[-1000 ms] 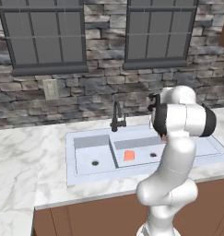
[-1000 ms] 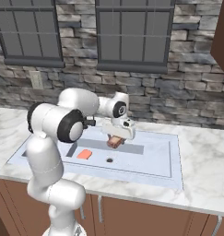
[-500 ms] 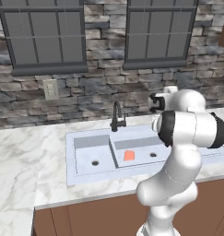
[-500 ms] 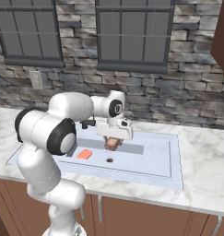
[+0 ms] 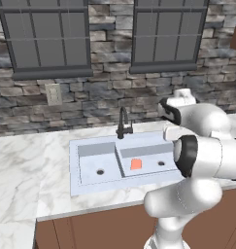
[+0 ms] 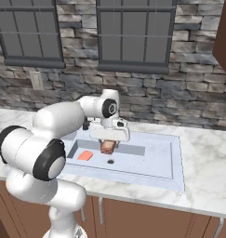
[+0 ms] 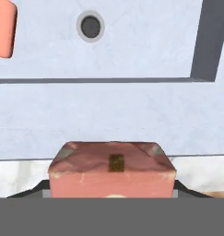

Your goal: Pick up the bar soap and bar soap from the sink, and place them back in the cabinet, and close the cabinet door.

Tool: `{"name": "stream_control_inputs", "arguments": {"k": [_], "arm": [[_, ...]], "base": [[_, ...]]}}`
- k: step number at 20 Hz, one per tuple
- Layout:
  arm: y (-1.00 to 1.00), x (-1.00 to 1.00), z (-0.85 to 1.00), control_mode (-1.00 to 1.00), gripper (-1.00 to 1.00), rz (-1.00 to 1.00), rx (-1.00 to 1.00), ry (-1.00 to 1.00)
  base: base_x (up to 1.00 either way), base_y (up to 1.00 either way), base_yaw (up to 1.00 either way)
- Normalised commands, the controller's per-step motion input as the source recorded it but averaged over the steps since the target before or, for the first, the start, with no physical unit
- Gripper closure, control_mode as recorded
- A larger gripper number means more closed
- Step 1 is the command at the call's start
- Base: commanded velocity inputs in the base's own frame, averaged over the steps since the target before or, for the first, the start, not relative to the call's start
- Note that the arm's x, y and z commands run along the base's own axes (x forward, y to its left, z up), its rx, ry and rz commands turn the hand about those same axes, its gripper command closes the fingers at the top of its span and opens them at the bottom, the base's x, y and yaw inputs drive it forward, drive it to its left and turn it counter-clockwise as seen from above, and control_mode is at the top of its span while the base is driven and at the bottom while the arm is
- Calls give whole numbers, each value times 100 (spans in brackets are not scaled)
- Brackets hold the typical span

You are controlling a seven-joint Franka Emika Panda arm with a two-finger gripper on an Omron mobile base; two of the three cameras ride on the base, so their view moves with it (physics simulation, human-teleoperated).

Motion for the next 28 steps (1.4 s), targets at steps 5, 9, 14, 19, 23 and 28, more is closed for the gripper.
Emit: {"name": "stream_control_inputs", "arguments": {"k": [5,9,14,19,23,28], "arm": [[18,-24,46,-100,100,3,0,0],[25,-18,49,-100,100,0,0,0],[25,-12,45,-100,100,0,0,0],[33,-1,40,-100,100,0,0,0],[35,0,34,-100,100,0,0,0],[32,-1,36,-100,100,0,0,0]], "base": [[0,0,0],[0,0,0],[0,0,0],[0,0,0],[0,0,0],[0,0,0]]}}
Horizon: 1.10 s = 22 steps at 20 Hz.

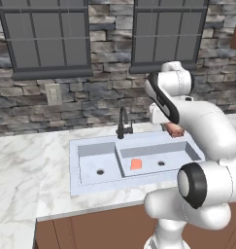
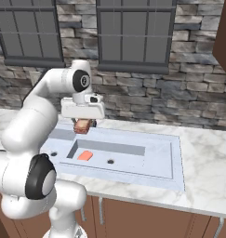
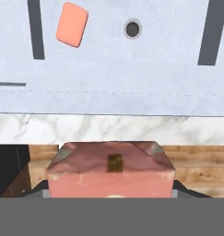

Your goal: Pick up the bar soap and bar soap from the sink, and place them back in the cabinet, and close the cabinet door.

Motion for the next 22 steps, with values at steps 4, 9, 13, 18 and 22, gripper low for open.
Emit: {"name": "stream_control_inputs", "arguments": {"k": [4,9,13,18,22], "arm": [[21,-2,40,-100,100,0,0,0],[4,-7,27,-100,100,0,0,0],[0,-17,6,-100,100,0,0,0],[0,-24,0,-100,100,0,0,0],[0,-36,0,-100,100,0,0,-1]], "base": [[0,0,0],[0,0,0],[0,0,0],[0,0,0],[0,0,0]]}}
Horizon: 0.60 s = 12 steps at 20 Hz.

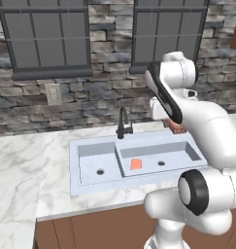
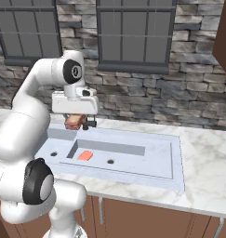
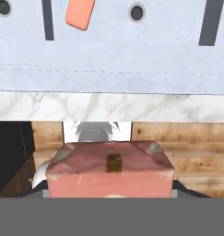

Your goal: Pick up the bar soap and bar soap from the sink, and place them back in the cabinet, and close the cabinet door.

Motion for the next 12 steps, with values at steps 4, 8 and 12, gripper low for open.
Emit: {"name": "stream_control_inputs", "arguments": {"k": [4,8,12], "arm": [[0,-30,6,-100,100,0,1,0],[0,-16,14,-100,100,0,2,0],[0,-12,8,100,100,0,0,0]], "base": [[0,0,0],[0,0,0],[-5,0,0]]}}
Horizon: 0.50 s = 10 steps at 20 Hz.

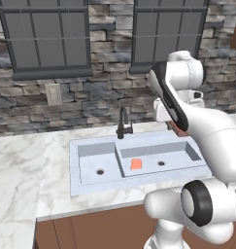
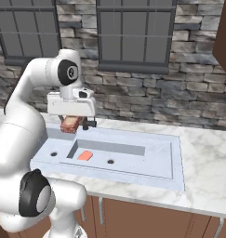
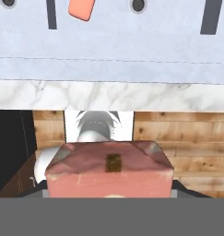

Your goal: Pick up the bar soap and bar soap from the sink, and place them back in the cabinet, and close the cabinet door.

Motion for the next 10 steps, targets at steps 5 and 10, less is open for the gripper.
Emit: {"name": "stream_control_inputs", "arguments": {"k": [5,10], "arm": [[0,0,0,100,100,0,0,0],[0,0,0,100,100,0,0,0]], "base": [[-41,-8,0],[-66,-22,0]]}}
